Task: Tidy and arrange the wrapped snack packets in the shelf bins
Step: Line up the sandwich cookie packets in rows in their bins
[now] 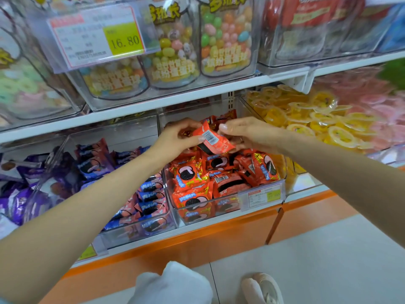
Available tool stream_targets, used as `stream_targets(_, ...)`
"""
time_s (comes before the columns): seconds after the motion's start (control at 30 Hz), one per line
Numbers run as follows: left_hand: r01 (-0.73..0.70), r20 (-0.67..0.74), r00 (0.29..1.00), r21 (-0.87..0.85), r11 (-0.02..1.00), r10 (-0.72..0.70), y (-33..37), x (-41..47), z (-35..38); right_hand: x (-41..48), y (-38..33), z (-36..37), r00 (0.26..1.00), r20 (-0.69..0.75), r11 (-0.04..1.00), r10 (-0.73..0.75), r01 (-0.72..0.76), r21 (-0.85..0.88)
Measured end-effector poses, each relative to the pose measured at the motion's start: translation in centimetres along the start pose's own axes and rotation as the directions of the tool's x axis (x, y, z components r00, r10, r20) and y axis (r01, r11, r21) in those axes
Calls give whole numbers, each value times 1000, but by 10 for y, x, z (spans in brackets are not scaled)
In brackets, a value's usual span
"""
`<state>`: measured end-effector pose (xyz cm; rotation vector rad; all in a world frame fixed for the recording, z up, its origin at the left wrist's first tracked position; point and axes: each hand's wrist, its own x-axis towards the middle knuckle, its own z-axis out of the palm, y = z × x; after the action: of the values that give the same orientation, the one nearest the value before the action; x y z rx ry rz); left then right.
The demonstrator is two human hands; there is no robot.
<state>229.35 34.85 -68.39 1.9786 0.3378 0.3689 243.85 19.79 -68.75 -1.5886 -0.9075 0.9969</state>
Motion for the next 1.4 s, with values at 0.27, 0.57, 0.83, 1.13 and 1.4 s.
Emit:
stream_targets(0.27,236,146,971,-468,852,-189,2,-7,0,-1,5,3,963,-244,988,-116,88,-123)
stream_targets(0.57,87,-103,989,-192,978,-109,1,-4,8,0,6,8,975,-220,1000,14,-7,30)
stream_targets(0.83,-23,-98,995,-266,964,-4,-2,-2,10,-1,-3,8,992,-130,980,4,22,199)
stream_targets(1.13,7,-143,989,239,971,28,-5,-7,-9,20,6,6,969,-210,898,-127,23,-439)
stream_targets(1.4,-11,-51,998,394,919,34,-9,-10,-11,26,19,14,990,96,406,-103,130,-905)
